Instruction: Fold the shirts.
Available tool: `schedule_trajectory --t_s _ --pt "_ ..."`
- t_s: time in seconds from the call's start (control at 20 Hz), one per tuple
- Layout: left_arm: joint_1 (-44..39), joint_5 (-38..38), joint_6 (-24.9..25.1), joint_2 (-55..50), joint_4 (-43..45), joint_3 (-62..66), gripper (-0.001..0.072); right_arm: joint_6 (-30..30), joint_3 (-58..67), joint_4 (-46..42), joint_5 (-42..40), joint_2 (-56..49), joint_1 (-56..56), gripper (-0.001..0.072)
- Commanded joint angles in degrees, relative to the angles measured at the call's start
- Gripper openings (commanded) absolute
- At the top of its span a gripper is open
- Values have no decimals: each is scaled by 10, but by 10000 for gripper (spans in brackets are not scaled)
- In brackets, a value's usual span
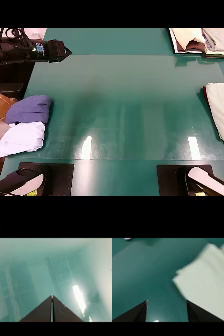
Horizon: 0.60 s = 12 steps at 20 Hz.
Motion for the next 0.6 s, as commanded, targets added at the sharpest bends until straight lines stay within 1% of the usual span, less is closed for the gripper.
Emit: schedule_trajectory --t_s 0.0,0.1,0.15,0.2,0.25,0.3,0.4,0.55 --pt "0 2 0 0 0 0 21 0 -1 33 -16 15 155 550" --pt "0 2 0 0 0 0 21 0 -1 27 -17 11 240 546" --pt "0 2 0 0 0 0 21 0 -1 24 -18 9 277 426" --pt "0 2 0 0 0 0 21 0 0 17 -18 5 307 241" --pt "0 2 0 0 0 0 21 0 0 12 -17 1 335 29" --pt "0 2 0 0 0 0 21 0 0 14 -17 -3 355 17" --pt "0 2 0 0 0 0 21 0 0 14 -17 -10 381 17" --pt "0 2 0 0 0 0 21 0 0 15 -15 -14 391 17"
